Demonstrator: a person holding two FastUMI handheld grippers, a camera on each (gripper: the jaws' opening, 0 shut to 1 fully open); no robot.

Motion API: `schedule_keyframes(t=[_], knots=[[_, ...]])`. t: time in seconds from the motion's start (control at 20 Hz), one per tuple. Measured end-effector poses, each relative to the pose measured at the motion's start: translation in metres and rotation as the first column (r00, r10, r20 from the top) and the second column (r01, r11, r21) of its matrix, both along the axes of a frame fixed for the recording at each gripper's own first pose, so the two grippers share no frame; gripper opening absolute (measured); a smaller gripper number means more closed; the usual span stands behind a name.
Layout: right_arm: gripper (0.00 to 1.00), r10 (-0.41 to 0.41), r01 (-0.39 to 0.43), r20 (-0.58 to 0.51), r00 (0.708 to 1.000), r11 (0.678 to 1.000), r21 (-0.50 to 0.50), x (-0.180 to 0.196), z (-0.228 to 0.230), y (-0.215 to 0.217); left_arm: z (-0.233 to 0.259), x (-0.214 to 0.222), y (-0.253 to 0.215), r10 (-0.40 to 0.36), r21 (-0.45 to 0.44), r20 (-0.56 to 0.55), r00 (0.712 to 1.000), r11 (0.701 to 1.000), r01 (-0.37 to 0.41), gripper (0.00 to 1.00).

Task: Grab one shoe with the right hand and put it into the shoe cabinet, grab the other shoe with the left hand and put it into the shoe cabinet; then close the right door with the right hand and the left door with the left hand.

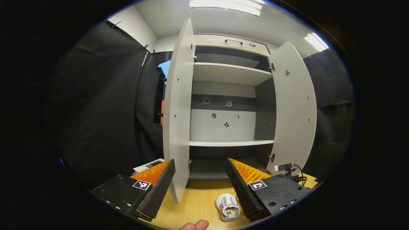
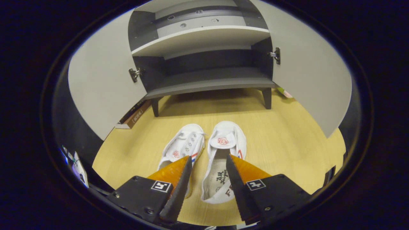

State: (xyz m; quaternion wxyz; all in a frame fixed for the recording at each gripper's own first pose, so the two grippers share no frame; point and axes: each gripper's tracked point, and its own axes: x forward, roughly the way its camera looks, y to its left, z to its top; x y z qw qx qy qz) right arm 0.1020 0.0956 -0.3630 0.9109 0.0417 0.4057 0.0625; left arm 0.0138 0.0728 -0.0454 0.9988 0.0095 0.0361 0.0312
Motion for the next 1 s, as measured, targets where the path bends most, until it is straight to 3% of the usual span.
schedule_keyframes(t=[0.05,0.2,0.25,0.35,0.4,0.45,0.5,0.55,0.6,0.65,0.75,0.8,1.0], knots=[[0.69,0.006,-0.006,-0.01,1.0,1.0,-0.009,0.003,-0.006,0.001,-0.001,0.0,0.002,0.001,0.0,-0.001,1.0,1.0,-0.001,0.95],[0.62,0.009,-0.01,-0.051,0.999,1.0,-0.019,0.015,-0.026,0.008,-0.005,0.003,0.008,0.008,-0.001,-0.009,1.0,1.0,-0.008,0.95],[0.53,0.002,-0.004,-0.068,0.998,1.0,-0.021,0.018,-0.034,0.01,-0.007,0.004,0.009,0.009,-0.004,-0.013,1.0,1.0,-0.009,0.95],[0.58,-0.024,0.02,-0.093,0.995,0.999,-0.043,0.026,-0.046,0.009,-0.011,0.006,0.012,0.01,-0.007,-0.022,1.0,1.0,-0.01,0.95],[0.48,-0.034,0.029,-0.101,0.994,0.998,-0.056,0.031,-0.052,0.006,-0.012,0.005,0.013,0.011,-0.005,-0.024,1.0,1.0,-0.011,0.95],[0.49,-0.046,0.039,-0.101,0.994,0.997,-0.068,0.034,-0.054,0.003,-0.013,0.005,0.015,0.015,-0.003,-0.026,1.0,1.0,-0.015,0.95],[0.35,-0.057,0.049,-0.104,0.993,0.995,-0.081,0.036,-0.058,0.0,-0.013,0.006,0.016,0.018,-0.001,-0.029,0.999,1.0,-0.018,0.95],[0.43,-0.064,0.055,-0.098,0.993,0.994,-0.09,0.039,-0.059,-0.002,-0.015,0.006,0.017,0.019,-0.002,-0.034,0.999,1.0,-0.019,0.95],[0.37,-0.06,0.051,-0.093,0.994,0.994,-0.099,0.042,-0.06,-0.003,-0.017,0.007,0.018,0.02,-0.002,-0.038,0.999,1.0,-0.02,0.95],[0.24,-0.043,0.034,-0.087,0.995,0.994,-0.102,0.041,-0.061,0.0,-0.018,0.007,0.018,0.022,-0.002,-0.043,0.999,1.0,-0.022,0.95],[0.19,-0.011,0.002,-0.075,0.997,0.993,-0.118,0.041,-0.065,0.006,-0.023,0.009,0.019,0.023,-0.005,-0.057,0.998,1.0,-0.023,0.95],[0.09,-0.01,0.002,-0.063,0.998,0.991,-0.135,0.041,-0.062,0.004,-0.024,0.009,0.019,0.022,-0.008,-0.06,0.998,1.0,-0.022,0.95],[0.04,-0.004,-0.001,-0.04,0.999,0.994,-0.109,0.042,-0.061,0.002,-0.024,0.01,0.016,0.016,-0.015,-0.054,0.998,1.0,-0.017,0.95]])
